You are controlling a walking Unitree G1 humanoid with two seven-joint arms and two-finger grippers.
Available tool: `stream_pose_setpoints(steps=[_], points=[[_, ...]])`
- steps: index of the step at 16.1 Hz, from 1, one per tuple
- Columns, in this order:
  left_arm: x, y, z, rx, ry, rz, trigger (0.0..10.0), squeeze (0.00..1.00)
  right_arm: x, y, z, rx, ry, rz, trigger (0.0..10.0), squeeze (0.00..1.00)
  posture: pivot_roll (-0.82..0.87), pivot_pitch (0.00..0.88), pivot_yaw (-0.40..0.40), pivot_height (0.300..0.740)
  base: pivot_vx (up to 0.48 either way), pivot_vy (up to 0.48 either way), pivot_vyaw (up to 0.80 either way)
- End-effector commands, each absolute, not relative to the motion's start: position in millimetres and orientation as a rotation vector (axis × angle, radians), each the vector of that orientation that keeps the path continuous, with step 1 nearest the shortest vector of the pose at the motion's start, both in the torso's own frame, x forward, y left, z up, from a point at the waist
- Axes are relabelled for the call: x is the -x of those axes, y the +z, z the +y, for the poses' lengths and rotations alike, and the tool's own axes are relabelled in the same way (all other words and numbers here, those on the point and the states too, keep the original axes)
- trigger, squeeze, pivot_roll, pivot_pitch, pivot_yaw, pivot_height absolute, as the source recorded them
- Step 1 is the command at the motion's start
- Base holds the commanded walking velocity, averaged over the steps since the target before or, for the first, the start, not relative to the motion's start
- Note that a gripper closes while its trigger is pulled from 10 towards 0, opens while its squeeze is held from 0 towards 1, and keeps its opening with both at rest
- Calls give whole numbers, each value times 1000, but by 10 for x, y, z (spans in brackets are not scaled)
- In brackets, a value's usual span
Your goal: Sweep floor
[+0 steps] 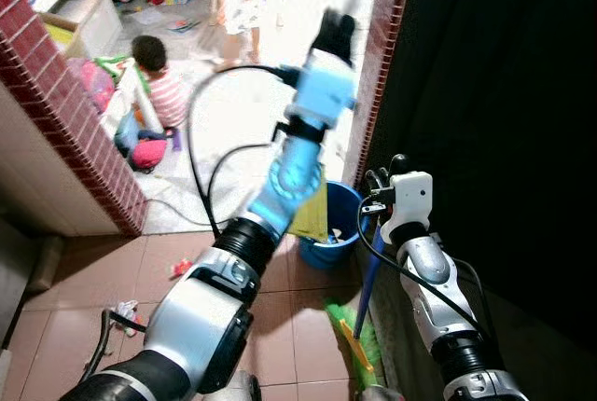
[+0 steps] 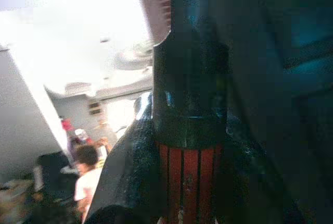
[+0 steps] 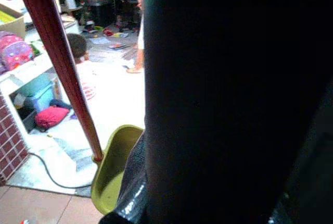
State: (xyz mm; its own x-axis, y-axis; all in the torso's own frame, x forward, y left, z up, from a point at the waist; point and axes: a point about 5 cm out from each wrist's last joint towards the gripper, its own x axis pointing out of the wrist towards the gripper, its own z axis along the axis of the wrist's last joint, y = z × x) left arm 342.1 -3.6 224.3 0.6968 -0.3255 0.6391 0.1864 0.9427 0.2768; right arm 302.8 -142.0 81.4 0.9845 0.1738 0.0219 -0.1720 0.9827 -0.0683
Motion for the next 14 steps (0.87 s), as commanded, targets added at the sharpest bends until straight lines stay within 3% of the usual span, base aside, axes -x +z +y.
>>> stream_pose_setpoints(steps=[1, 7, 11, 14], points=[[-3324, 2418, -203, -224, -358, -876, 10000, 0, -3017, 850, -1477, 114, 165, -40, 10000, 0, -145, 0, 75, 740, 0, 0, 0], [-2988, 2047, -585, -314, -818, -874, 10000, 0, -2998, 848, -1469, 116, 154, -43, 10000, 0, -144, 0, 84, 740, 0, 0, 0], [-2958, 1981, -594, -359, -895, -868, 10000, 0, -3019, 850, -1440, 112, 158, -45, 10000, 0, -129, 0, 84, 740, 0, 0, 0], [-3022, 2238, -518, -373, -868, -976, 10000, 0, -3036, 858, -1429, 115, 165, -48, 10000, 0, -119, 0, 75, 740, 0, 0, 0]])
